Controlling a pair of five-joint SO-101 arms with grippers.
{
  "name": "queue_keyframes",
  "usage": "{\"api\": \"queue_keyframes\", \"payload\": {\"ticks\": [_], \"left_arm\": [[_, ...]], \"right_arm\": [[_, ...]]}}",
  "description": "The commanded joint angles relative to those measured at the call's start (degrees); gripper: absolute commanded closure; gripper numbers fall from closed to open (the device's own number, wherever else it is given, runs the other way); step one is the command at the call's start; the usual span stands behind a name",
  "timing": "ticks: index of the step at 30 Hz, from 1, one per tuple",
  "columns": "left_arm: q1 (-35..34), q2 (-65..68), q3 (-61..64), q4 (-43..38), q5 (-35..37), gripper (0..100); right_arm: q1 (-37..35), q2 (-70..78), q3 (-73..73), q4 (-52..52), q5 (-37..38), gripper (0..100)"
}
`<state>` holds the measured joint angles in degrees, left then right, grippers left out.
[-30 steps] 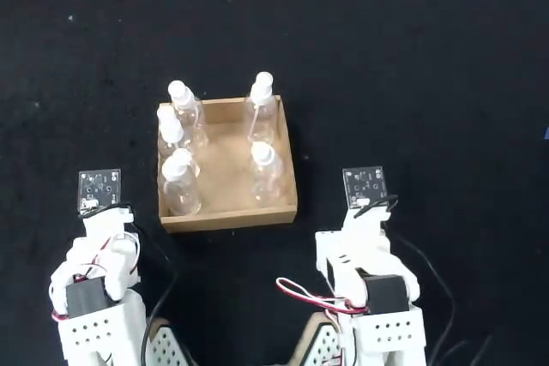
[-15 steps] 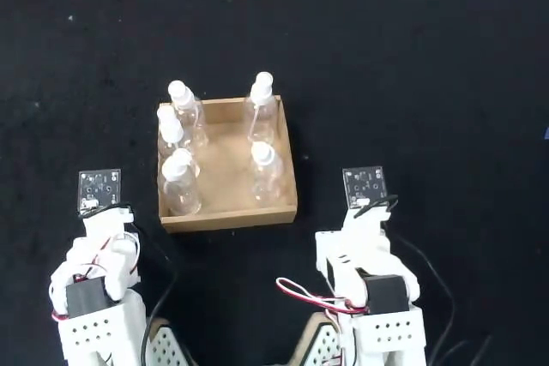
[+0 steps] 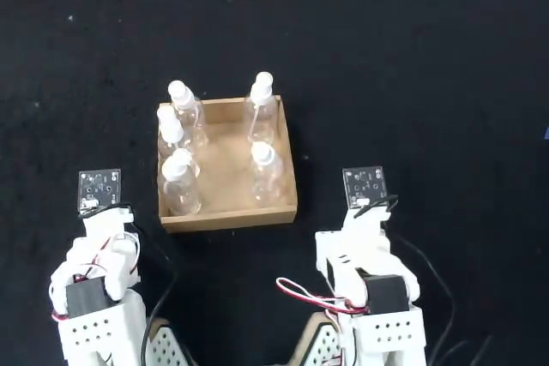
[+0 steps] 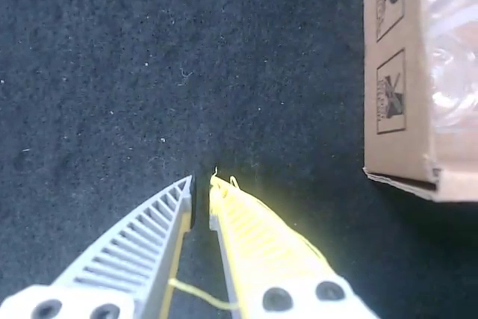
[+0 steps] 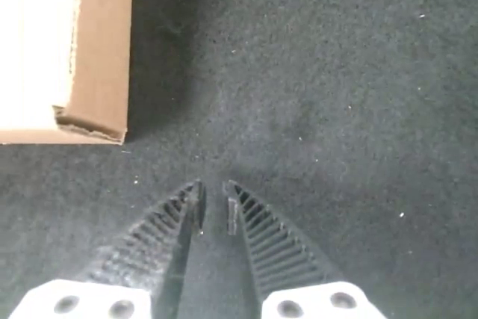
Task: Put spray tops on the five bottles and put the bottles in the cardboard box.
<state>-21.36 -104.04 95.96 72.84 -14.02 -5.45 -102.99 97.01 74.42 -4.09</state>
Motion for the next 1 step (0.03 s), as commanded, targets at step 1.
{"api": "queue_keyframes", "payload": {"ticks": [1], "left_arm": [[0.13,-0.53,1.45,0.26,0.53,97]], "right_arm": [[-0.53,-5.49,-0.57,0.35,0.35,98.7]]}}
